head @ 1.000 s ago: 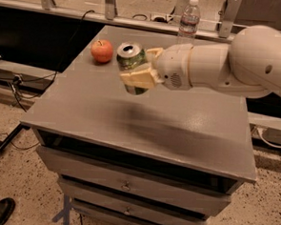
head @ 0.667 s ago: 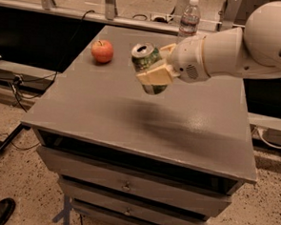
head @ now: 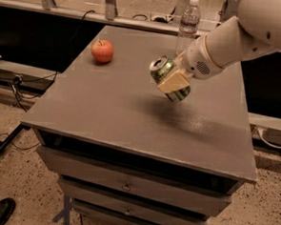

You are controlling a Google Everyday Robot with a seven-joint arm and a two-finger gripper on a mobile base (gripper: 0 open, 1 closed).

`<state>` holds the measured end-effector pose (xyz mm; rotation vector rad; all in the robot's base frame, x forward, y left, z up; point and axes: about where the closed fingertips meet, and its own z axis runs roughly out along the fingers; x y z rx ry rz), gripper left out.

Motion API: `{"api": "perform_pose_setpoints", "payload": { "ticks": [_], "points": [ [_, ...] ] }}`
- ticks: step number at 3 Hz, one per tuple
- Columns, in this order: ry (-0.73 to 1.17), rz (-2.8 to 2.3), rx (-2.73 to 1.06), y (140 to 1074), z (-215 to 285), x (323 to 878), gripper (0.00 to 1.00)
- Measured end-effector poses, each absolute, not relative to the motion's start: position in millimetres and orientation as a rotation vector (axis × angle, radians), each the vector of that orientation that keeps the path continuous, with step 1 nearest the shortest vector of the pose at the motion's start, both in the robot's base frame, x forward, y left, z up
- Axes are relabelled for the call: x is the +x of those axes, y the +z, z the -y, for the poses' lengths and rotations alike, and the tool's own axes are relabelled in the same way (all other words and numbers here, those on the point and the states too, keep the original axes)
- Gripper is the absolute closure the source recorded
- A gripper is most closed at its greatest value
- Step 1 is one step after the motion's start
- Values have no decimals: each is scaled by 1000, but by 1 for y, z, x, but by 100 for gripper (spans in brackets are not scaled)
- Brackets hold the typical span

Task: Knock green can over

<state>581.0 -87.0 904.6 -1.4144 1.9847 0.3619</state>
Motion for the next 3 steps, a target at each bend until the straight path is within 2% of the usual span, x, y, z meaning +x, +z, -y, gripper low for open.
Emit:
{"api": "perform_pose_setpoints", "payload": {
  "ticks": [1, 3],
  "points": [
    [339, -2042, -1497, 890, 89, 588, 83],
    [374, -2084, -1690, 847, 65, 588, 35]
  ]
}}
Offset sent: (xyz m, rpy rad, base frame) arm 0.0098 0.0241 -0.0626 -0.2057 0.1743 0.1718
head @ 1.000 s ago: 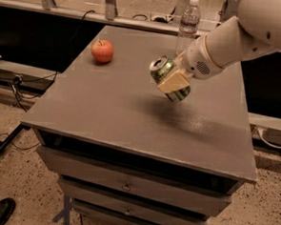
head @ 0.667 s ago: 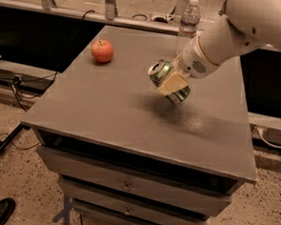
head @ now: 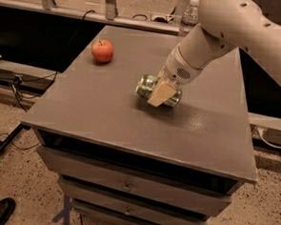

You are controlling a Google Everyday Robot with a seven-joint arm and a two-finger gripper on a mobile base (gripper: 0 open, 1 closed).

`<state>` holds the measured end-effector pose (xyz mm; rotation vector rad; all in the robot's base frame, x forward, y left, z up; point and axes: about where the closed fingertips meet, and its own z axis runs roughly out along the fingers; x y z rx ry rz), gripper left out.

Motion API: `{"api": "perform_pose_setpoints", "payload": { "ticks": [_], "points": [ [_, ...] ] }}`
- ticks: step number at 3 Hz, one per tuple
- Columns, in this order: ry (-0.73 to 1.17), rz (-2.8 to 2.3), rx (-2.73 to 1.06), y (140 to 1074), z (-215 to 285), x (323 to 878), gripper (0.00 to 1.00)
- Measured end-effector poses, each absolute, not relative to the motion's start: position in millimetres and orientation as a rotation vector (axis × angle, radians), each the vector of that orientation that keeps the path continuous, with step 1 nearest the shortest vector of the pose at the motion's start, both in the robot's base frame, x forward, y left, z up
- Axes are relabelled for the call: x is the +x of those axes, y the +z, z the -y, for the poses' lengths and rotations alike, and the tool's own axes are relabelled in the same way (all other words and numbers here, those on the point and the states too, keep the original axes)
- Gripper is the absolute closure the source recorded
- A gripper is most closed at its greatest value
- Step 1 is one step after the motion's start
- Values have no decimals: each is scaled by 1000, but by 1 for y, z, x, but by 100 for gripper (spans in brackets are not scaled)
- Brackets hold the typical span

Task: Knock green can over

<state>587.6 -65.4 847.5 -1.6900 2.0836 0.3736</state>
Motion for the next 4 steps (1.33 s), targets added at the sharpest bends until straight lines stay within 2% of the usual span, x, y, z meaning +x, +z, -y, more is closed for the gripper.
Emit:
{"api": "perform_pose_setpoints", "payload": {
  "ticks": [1, 2, 4],
  "points": [
    [374, -2084, -1690, 849, 65, 588, 13],
    [405, -2043, -1724, 849, 53, 584, 0],
    [504, -1891, -1659, 876, 50, 565, 0]
  ]
}}
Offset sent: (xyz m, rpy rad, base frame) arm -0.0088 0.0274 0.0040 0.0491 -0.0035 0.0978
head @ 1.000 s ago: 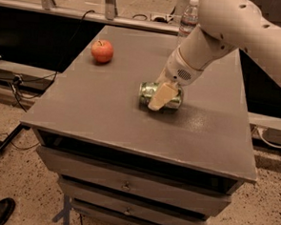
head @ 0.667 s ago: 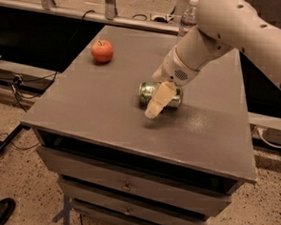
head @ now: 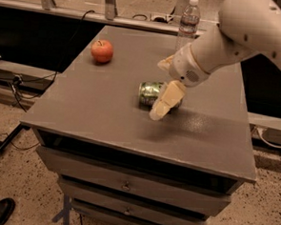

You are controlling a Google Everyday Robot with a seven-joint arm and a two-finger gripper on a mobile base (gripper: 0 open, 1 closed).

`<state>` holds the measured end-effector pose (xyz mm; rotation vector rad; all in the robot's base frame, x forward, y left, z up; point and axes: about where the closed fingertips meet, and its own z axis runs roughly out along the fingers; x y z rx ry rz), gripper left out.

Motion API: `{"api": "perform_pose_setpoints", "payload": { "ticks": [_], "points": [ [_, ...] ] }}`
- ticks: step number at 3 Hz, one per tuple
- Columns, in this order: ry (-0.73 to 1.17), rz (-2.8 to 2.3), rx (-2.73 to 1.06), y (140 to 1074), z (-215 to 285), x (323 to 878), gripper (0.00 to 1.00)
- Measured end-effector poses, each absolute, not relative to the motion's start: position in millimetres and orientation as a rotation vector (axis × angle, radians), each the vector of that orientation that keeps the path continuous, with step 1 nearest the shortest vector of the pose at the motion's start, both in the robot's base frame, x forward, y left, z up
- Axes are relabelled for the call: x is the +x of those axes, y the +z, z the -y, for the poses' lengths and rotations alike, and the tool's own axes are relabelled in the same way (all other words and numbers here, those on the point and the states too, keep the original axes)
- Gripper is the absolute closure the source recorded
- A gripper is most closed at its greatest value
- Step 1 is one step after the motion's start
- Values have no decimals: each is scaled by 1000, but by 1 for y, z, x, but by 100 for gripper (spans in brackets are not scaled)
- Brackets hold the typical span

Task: Knock green can over

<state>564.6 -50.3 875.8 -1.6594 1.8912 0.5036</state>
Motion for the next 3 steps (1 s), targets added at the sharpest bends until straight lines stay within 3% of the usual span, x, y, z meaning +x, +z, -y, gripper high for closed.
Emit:
{"api": "perform_pose_setpoints", "payload": {
  "ticks": [2, 3],
  "points": [
    [569, -1615, -1416, 939, 133, 514, 0],
    [569, -1614, -1416, 939, 133, 514, 0]
  ]
}}
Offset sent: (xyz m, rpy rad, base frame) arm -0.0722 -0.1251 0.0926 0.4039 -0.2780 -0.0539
